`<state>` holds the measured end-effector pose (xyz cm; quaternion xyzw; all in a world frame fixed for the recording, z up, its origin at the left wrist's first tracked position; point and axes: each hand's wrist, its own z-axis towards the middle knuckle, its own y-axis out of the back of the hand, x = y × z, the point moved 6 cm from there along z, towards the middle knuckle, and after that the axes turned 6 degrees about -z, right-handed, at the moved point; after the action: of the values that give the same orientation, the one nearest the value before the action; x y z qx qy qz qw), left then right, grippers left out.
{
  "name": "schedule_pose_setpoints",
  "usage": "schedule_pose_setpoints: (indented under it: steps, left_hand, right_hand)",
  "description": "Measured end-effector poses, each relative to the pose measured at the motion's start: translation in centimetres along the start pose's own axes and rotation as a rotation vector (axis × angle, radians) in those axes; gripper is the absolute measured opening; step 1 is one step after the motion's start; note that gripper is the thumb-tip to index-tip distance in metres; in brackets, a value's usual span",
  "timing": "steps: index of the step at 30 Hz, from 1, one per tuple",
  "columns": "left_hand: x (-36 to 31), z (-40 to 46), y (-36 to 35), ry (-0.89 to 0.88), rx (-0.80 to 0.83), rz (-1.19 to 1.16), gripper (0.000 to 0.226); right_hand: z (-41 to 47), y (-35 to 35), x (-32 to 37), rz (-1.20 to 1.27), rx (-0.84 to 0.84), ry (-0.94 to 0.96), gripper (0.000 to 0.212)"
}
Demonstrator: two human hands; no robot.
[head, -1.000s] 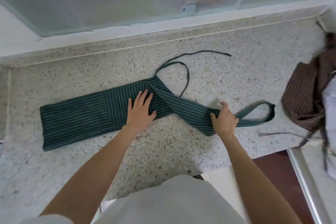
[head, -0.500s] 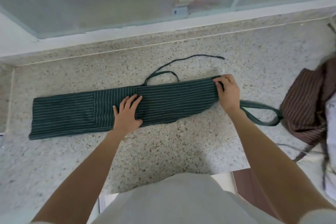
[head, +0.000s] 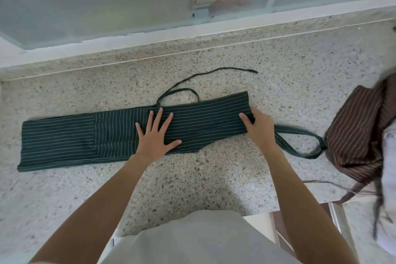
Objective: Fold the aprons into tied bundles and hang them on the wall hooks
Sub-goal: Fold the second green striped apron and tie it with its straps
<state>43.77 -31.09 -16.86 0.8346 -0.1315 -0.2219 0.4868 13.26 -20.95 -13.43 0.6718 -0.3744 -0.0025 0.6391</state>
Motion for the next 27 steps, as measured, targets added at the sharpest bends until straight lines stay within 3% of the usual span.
schedule_pose_setpoints:
  steps: [5,10,14,17,22,27]
  left_hand:
    - [0.5,0.0,-0.7,-0.03,0.021,0.037,0.1]
    - [0.5,0.1,-0.9,-0.063,0.024,0.009,0.097]
    - [0.5,-1.4,1.3,-0.189,-0.103,-0.372,0.07]
    - [1.6,-3.5,2.6,-0.138,-0.241,-0.63,0.05]
    - [10.0,-9.8,2.3,0.12,-0.492,-0.635,0.043]
    - [17.6,-13.4,0.7,0.298,-0.36,-0.435,0.051]
  right_hand:
    - [1.0,-0.2,-0.3,-0.482,0.019,-0.107,0.037]
    - [-0.2,-0.3,-0.5,-0.361,-0.188,-0.113,0.042]
    - [-3.2,-0.1,3.2,-0.254,-0.332,0.023,0.031]
    - [-5.7,-3.0,8.5,-0.161,-0.261,0.228,0.022]
    - [-9.9,-11.5,20.8,-0.12,0.09,0.582,0.035]
    - [-11.5,-18.0,27.4,-0.244,0.164,0.649,0.044]
